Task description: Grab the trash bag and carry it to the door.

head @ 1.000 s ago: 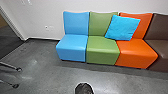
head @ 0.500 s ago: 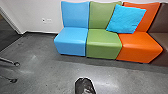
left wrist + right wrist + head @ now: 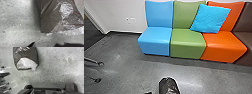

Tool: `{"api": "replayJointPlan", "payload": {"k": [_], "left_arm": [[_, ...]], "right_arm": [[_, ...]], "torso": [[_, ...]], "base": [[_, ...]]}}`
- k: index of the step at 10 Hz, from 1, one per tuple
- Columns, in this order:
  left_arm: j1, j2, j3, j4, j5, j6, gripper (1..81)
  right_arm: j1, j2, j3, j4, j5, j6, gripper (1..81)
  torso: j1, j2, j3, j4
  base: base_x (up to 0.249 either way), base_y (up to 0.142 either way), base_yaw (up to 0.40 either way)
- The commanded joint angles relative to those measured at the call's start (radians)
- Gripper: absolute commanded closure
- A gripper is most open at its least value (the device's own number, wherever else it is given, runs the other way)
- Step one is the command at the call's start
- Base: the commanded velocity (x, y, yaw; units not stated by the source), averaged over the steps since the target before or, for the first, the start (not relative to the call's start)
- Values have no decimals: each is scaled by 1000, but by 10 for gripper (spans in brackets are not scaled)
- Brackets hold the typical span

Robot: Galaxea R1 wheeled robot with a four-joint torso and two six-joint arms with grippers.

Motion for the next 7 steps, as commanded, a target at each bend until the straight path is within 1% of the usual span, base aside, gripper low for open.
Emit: {"api": "replayJointPlan", "payload": {"k": [1,2,3,5,7], "left_arm": [[-106,5,-19,-17,64,0,10],[-115,19,-33,-17,66,-1,10],[-127,27,-44,-19,66,0,10],[-158,31,-53,-22,68,-1,10],[-190,36,-53,-21,106,-4,10]], "right_arm": [[62,-44,29,23,-76,0,10],[62,-41,27,23,-76,0,10],[62,-41,27,23,-76,0,10],[60,-38,29,23,-76,0,10],[60,-38,29,23,-76,0,10]], "torso": [[0,0,0,0],[65,-101,0,0],[70,-111,0,0],[103,-166,0,0],[147,-237,0,0]], "base": [[0,0,0],[0,0,0],[0,0,0],[0,0,0],[0,0,0]]}}
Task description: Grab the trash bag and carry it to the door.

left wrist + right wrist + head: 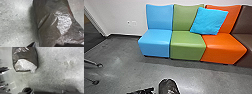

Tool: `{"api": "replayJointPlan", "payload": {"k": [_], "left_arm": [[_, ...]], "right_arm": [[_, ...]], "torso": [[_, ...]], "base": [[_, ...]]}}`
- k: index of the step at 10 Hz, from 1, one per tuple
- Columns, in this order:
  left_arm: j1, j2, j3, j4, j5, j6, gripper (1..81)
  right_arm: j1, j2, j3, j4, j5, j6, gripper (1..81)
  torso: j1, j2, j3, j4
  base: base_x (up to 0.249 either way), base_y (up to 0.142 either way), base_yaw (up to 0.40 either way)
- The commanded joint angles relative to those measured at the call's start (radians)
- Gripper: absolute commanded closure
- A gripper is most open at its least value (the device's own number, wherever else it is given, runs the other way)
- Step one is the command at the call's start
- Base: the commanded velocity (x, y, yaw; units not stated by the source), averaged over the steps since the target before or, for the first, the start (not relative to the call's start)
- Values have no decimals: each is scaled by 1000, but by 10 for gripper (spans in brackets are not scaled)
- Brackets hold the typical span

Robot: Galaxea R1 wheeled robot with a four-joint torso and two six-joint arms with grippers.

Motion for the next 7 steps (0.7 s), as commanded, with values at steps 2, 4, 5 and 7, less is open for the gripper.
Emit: {"api": "replayJointPlan", "payload": {"k": [2,4,5,7], "left_arm": [[-128,-12,5,-21,80,-4,10],[-128,14,-4,-18,80,-5,10],[-131,27,-14,-16,80,-5,10],[-152,39,-29,-19,81,-5,10]], "right_arm": [[68,-40,26,23,-73,0,10],[70,-20,21,23,-73,0,10],[68,-17,20,23,-73,0,10],[71,-22,20,23,-73,0,10]], "torso": [[8,-14,0,0],[16,-26,-51,0],[16,-26,-96,0],[16,-25,-127,0]], "base": [[0,0,0],[0,0,0],[0,0,0],[0,0,0]]}}
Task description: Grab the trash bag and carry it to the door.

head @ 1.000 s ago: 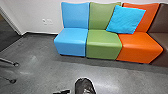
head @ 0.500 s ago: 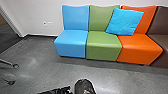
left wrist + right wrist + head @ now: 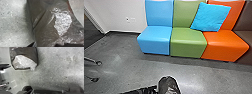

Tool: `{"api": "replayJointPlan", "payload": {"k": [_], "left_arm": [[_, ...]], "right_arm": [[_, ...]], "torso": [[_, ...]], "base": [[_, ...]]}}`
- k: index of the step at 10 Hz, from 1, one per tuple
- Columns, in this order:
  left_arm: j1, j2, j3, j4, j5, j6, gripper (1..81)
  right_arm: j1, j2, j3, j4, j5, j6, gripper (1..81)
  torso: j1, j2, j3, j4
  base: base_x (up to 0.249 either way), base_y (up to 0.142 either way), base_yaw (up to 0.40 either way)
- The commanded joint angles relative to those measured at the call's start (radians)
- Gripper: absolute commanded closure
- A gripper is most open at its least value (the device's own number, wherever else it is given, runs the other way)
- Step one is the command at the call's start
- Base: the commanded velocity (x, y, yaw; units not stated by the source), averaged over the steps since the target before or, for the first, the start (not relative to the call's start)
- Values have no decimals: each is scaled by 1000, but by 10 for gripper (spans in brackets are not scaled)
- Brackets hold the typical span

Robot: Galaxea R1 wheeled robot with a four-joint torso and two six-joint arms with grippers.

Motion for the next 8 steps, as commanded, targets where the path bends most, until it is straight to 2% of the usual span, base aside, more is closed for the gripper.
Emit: {"api": "replayJointPlan", "payload": {"k": [1,2,4,8], "left_arm": [[-133,-10,-4,-17,58,-4,10],[-144,-1,-13,-16,58,-4,10],[-165,30,-62,-20,80,-4,10],[-196,65,-73,-20,95,-4,10]], "right_arm": [[73,-50,22,23,-73,0,10],[77,-51,25,23,-73,0,10],[77,-51,23,23,-73,0,10],[79,-47,14,23,-73,0,10]], "torso": [[0,0,2,0],[0,0,-27,0],[0,0,-47,0],[0,1,-45,0]], "base": [[0,0,0],[0,0,0],[0,0,0],[0,0,0]]}}
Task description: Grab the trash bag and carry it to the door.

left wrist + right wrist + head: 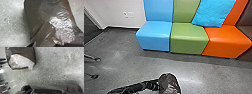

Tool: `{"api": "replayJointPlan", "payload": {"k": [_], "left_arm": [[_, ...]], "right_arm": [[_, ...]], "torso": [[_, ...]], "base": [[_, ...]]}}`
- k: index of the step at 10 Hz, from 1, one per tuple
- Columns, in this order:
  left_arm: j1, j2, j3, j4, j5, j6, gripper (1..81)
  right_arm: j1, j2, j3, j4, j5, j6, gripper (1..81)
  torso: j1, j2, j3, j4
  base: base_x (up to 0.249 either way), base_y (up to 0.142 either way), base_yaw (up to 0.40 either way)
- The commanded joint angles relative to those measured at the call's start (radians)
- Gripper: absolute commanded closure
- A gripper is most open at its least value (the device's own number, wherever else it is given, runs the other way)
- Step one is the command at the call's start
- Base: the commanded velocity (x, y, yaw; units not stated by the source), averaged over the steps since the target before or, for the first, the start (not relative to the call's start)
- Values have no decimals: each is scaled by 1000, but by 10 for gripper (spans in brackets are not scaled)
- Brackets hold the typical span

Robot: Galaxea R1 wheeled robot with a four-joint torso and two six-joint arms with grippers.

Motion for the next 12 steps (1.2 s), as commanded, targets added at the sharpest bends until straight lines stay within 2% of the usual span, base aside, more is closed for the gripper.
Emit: {"api": "replayJointPlan", "payload": {"k": [1,7,9,10,12], "left_arm": [[-110,0,14,-16,67,-2,10],[-57,86,-68,-9,49,2,10],[-46,102,-105,-9,26,2,10],[-46,94,-102,-13,28,2,10],[-46,89,-105,-14,28,2,10]], "right_arm": [[62,-42,13,21,-77,0,10],[61,-22,-1,21,-79,0,10],[59,-22,-1,21,-79,0,10],[61,-20,-1,21,-79,0,10],[62,-19,-1,21,-79,0,10]], "torso": [[0,0,0,0],[0,0,0,0],[0,0,-103,0],[0,0,-28,0],[0,0,-78,0]], "base": [[0,0,0],[0,0,0],[0,0,0],[0,0,0],[0,0,0]]}}
